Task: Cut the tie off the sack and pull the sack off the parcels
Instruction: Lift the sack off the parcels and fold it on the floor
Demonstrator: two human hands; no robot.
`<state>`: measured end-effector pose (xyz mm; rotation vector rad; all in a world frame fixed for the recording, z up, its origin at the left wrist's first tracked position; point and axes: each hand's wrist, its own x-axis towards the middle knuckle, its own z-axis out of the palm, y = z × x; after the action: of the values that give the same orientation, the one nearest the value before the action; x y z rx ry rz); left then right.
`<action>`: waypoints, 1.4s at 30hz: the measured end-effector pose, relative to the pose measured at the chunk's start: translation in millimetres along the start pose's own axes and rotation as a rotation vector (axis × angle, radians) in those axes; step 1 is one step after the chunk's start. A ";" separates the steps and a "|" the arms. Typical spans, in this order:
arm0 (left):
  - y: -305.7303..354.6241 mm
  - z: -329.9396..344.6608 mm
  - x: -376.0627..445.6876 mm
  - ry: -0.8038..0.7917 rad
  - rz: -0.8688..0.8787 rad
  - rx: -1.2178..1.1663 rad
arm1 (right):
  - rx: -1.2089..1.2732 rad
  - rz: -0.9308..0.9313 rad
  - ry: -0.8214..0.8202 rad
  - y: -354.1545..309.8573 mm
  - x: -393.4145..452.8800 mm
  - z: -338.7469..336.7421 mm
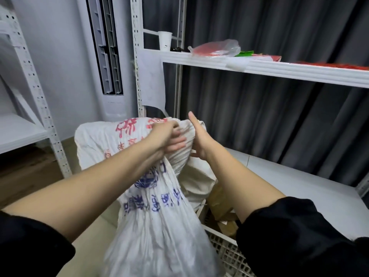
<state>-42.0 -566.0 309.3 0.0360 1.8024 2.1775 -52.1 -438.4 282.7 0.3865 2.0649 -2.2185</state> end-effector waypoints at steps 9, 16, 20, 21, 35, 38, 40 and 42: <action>-13.5 -82.8 36.0 0.539 0.304 0.320 | 0.207 -0.208 0.457 -2.6 4.8 -43.2; -41.5 -145.9 50.6 1.052 -0.003 0.275 | 0.387 -0.309 0.633 -23.1 -9.0 -93.1; -52.0 -149.2 59.2 0.389 -0.142 0.019 | 0.471 -0.205 0.648 -29.6 -21.2 -115.6; -51.5 -145.0 61.3 0.295 -0.145 0.040 | 0.476 -0.191 0.644 -30.6 -22.0 -120.2; -8.5 -81.9 95.9 0.332 0.190 -0.054 | 0.012 -0.034 0.409 -33.4 -44.5 -164.5; 27.6 -112.8 101.2 0.497 0.262 0.048 | -0.046 -0.064 0.449 -37.5 -34.4 -168.6; 46.3 -145.4 99.8 0.614 0.272 0.084 | 0.038 -0.171 0.532 -47.6 -28.1 -170.7; 57.1 -205.8 130.1 0.659 0.321 0.060 | 0.095 -0.278 0.598 -55.7 -22.3 -169.6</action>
<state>-222.9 -738.3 298.5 -0.4613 2.3390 2.5577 -22.4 -268.1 332.5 0.9222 2.4142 -2.6097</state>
